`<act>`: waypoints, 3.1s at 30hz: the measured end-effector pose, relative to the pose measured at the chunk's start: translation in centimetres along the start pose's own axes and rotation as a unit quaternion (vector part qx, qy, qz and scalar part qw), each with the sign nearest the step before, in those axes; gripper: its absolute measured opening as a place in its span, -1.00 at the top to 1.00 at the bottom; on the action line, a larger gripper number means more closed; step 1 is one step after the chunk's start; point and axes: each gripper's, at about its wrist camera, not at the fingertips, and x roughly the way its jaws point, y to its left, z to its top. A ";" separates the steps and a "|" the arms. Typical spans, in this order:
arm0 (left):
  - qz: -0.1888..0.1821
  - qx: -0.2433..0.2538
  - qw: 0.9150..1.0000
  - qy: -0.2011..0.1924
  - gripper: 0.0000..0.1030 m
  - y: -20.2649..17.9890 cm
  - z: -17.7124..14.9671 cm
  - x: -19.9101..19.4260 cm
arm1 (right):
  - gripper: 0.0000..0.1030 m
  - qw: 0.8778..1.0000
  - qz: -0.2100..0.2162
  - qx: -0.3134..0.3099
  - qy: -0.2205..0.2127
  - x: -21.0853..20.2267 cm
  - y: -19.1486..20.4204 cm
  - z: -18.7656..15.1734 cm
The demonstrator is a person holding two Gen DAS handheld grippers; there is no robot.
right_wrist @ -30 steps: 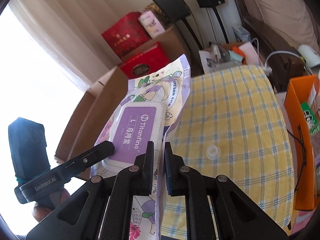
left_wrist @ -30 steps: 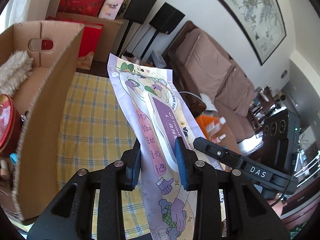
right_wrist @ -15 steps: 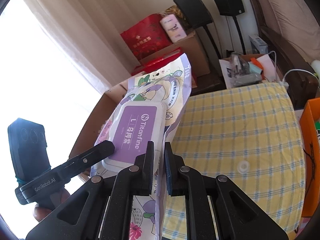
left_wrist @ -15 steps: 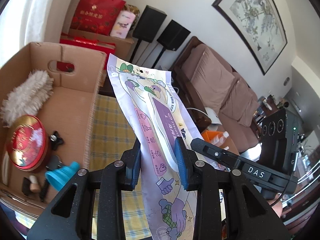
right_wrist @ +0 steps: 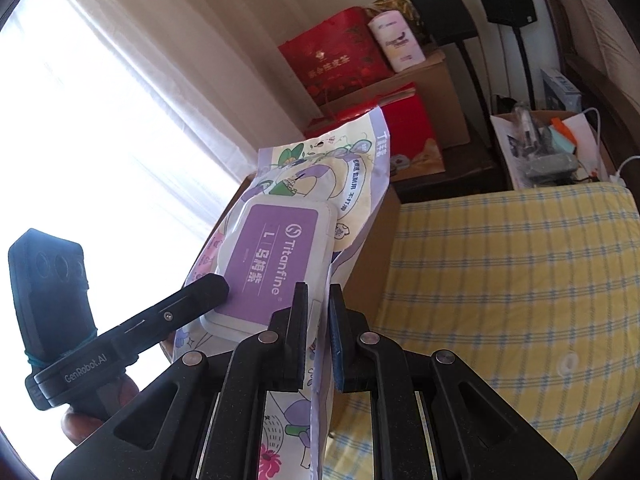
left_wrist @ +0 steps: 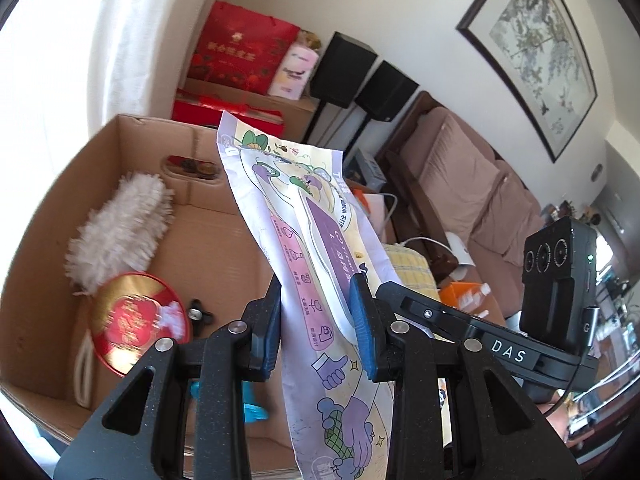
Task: Organize objects
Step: 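Lift the wet-wipes pack and carry it into the cardboard box, then open the right gripper to drop the wet-wipes pack in the box, then move the right tool down to the small white cap on the table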
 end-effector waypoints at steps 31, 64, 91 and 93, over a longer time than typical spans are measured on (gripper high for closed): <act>0.119 0.014 0.990 0.080 0.03 9.4 1.2 3.9 | 0.58 0.998 -0.034 -0.044 0.042 8.4 3.9 0.1; 0.052 0.090 0.994 0.033 -0.96 -3.1 -1.5 0.2 | -0.66 0.981 -0.173 -0.090 -0.017 -2.9 1.1 -1.0; 0.026 0.136 0.989 0.055 -0.99 -11.7 -6.7 6.1 | -0.66 0.966 -0.256 -0.028 -0.009 -8.9 -10.8 -5.0; 0.027 0.139 0.988 0.057 -0.99 -12.1 -7.0 6.6 | -0.66 0.966 -0.257 -0.023 -0.008 -8.9 -11.3 -5.3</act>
